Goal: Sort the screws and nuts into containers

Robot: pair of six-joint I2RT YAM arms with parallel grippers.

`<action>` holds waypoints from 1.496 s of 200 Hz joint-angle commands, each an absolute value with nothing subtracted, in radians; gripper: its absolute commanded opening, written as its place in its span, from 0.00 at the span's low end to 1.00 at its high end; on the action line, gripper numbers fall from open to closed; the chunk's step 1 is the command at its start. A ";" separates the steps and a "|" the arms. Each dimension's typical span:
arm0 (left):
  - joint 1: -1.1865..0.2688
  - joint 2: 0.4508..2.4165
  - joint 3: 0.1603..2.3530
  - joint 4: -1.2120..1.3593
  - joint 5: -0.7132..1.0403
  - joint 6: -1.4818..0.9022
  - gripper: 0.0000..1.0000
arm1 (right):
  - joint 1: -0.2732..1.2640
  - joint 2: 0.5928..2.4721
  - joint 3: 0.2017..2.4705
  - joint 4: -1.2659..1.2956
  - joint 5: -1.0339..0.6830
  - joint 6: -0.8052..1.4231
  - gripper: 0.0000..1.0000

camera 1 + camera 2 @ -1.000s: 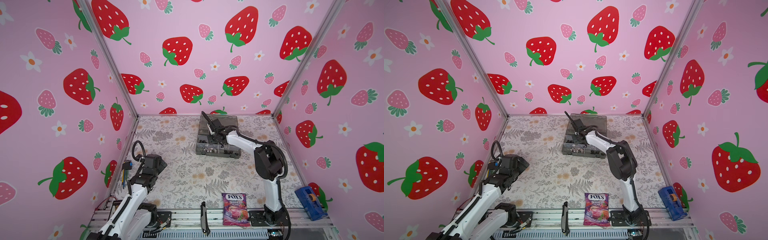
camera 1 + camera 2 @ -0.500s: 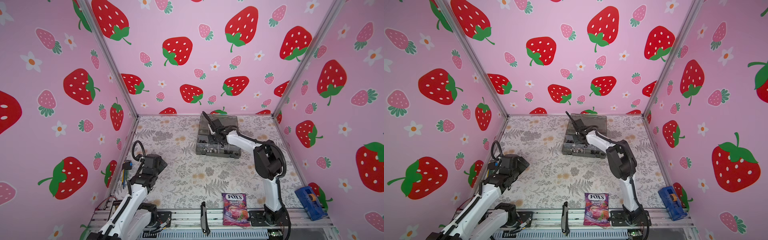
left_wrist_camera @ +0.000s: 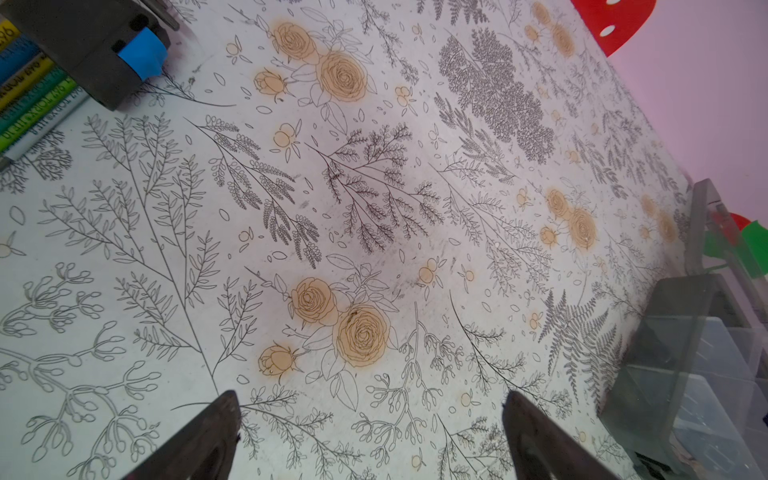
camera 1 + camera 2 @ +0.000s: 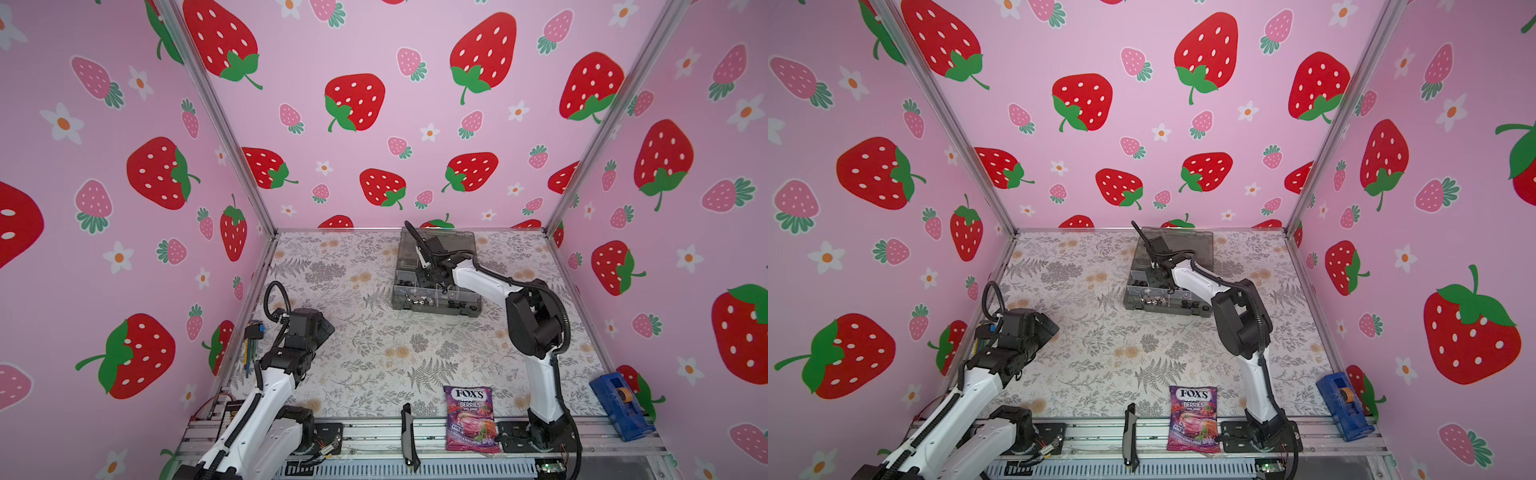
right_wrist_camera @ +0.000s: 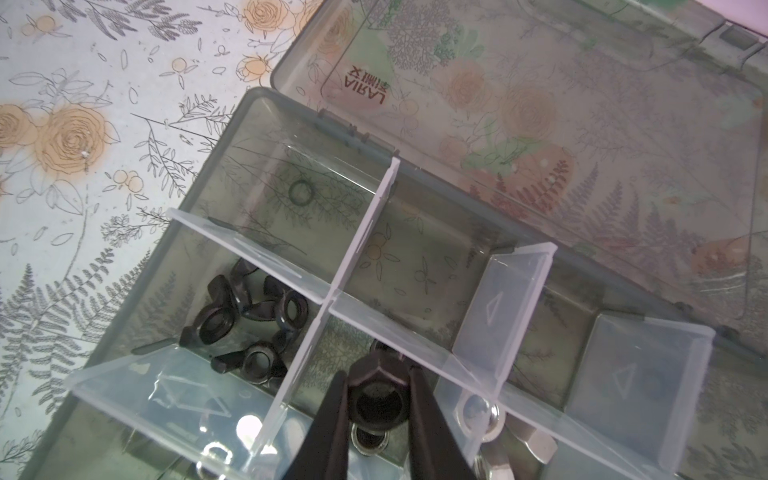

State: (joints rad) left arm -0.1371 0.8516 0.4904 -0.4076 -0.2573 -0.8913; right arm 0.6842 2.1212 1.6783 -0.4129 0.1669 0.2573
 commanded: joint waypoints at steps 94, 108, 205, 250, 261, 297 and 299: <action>-0.131 0.838 0.506 -0.412 -0.270 -0.899 1.00 | 0.678 2.098 1.690 -0.388 0.083 0.244 0.37; -0.132 0.832 0.508 -0.418 -0.274 -0.899 1.00 | 0.678 2.075 1.678 -0.384 0.084 0.245 0.38; -0.128 0.773 0.529 -0.456 -0.318 -0.862 0.99 | 0.660 1.725 1.360 -0.260 0.229 0.298 0.50; -0.129 0.679 0.496 -0.454 -0.351 -0.850 0.99 | 0.615 1.493 1.144 -0.182 0.366 0.334 0.78; -0.129 0.656 0.492 -0.453 -0.359 -0.839 0.99 | 0.600 1.441 1.096 -0.172 0.405 0.344 0.91; -0.128 0.582 0.478 -0.454 -0.392 -0.795 0.99 | 0.522 1.294 0.953 -0.134 0.500 0.372 1.00; -0.128 0.576 0.477 -0.454 -0.394 -0.792 0.99 | 0.517 1.289 0.947 -0.132 0.502 0.373 1.00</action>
State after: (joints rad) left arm -0.1345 0.6178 0.4866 -0.4301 -0.3340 -0.8337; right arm 0.5659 1.3621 1.0164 -0.1768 0.4007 0.3401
